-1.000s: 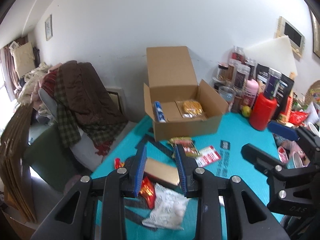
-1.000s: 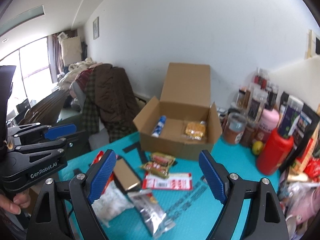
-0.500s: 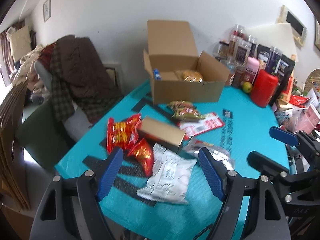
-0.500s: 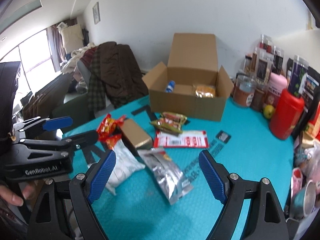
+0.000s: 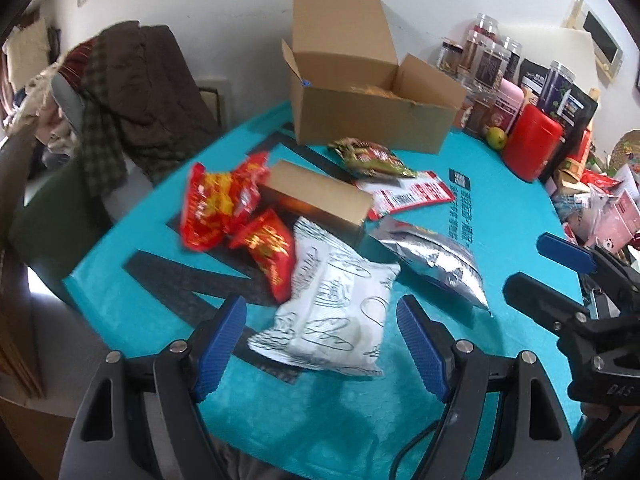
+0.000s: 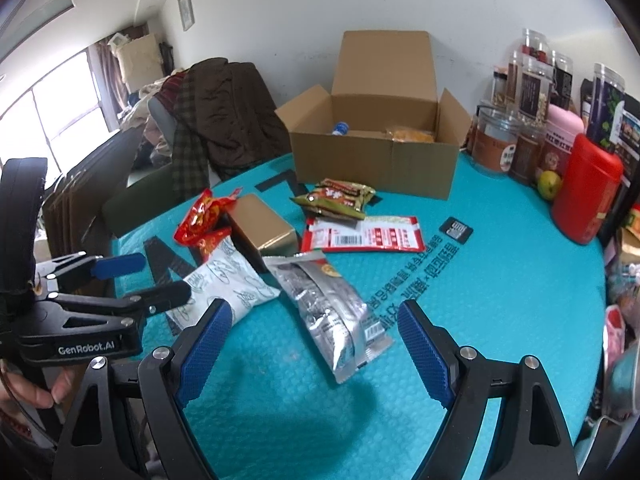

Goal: Organize snacks
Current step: 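Grasp the white bread pouch with the left tool while the right tool grasps the silver foil bag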

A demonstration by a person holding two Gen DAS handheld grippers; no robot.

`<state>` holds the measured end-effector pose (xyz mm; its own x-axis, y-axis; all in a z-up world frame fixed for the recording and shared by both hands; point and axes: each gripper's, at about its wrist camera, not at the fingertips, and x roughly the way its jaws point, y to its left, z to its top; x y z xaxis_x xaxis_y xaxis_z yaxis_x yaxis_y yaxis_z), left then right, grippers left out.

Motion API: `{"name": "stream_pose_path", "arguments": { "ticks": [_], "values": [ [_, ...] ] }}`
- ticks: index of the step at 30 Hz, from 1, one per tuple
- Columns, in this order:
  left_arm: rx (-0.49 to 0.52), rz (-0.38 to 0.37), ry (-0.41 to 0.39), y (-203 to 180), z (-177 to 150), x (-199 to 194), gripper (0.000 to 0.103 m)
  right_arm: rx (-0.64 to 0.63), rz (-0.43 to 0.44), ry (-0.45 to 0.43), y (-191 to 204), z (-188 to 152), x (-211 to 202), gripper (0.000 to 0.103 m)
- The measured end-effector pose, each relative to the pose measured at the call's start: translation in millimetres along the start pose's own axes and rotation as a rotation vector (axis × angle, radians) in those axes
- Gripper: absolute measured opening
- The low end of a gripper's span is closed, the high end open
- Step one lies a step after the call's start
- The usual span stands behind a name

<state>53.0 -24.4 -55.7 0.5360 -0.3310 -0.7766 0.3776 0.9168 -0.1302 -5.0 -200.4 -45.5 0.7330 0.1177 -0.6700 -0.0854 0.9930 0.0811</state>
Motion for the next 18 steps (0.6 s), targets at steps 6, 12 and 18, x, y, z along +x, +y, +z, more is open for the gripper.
{"name": "stream_pose_path", "arguments": {
  "ticks": [6,12,18],
  "values": [
    [0.022,-0.027,0.055,-6.7,-1.9,22.8,0.078,0.002,0.012,0.035,-5.9,-3.5,16.8,0.086],
    [0.05,-0.002,0.092,-10.4,-0.6,43.5,0.078,0.024,0.026,0.073,-17.9,-3.6,34.8,0.086],
    [0.066,0.014,0.145,-9.7,-2.9,62.2,0.078,0.035,0.039,0.119,-27.1,-1.3,56.5,0.086]
  ]
}}
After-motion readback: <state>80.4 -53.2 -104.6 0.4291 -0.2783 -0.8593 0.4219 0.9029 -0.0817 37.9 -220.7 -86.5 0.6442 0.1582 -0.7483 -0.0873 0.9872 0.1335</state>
